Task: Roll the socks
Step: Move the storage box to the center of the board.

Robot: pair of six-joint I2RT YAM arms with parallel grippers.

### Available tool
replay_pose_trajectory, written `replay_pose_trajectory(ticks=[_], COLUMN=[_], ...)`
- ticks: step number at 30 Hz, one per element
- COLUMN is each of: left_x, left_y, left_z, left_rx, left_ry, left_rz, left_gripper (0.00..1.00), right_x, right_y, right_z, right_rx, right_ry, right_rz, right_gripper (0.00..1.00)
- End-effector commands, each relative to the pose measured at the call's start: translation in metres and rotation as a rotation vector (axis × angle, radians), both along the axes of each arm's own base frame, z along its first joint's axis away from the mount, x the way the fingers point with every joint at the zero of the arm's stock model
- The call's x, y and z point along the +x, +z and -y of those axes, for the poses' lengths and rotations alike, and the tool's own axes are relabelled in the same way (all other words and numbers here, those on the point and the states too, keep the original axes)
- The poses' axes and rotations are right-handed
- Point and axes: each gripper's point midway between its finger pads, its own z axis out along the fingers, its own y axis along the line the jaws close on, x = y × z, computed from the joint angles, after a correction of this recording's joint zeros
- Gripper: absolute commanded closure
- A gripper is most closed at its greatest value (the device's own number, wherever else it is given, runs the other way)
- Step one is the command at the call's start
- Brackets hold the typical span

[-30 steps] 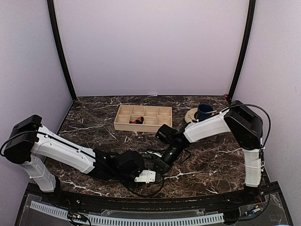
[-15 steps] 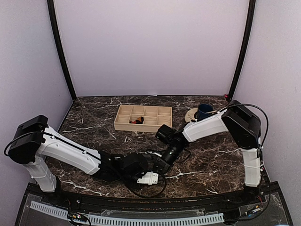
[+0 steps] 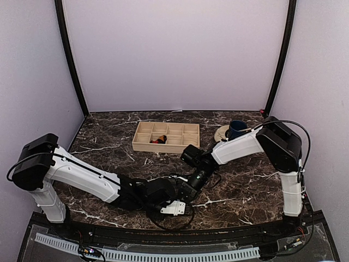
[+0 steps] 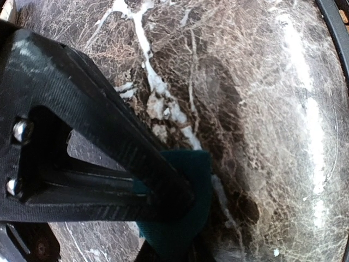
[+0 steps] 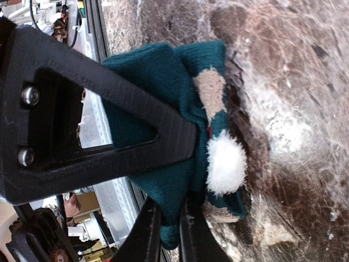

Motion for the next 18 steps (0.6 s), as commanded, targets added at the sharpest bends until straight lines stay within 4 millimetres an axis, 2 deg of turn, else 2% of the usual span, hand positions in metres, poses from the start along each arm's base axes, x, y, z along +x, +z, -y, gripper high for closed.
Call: replay_pose_trajectory(ticks=[1, 6, 18], left_x=[-0.018, -0.021, 0.001], left_y=[-0.022, -0.026, -0.006], left_z=[-0.012, -0.016, -0.026], left_rx=[0.076, 0.094, -0.039], left_ry=[-0.011, 0.007, 0.175], left_rz=[-0.110, -0.143, -0.303], left_gripper=[0.92, 0.93, 0.94], right_x=[0.000, 0.004, 0.008], right_y=[0.002, 0.006, 0.028], right_z=[0.000, 0.003, 0.017], right_rx=[0.013, 0.019, 0.071], right_ry=[-0.019, -0.046, -0.131], right_rz=[-0.032, -0.025, 0.007], right_gripper=[0.88, 0.78, 0.73])
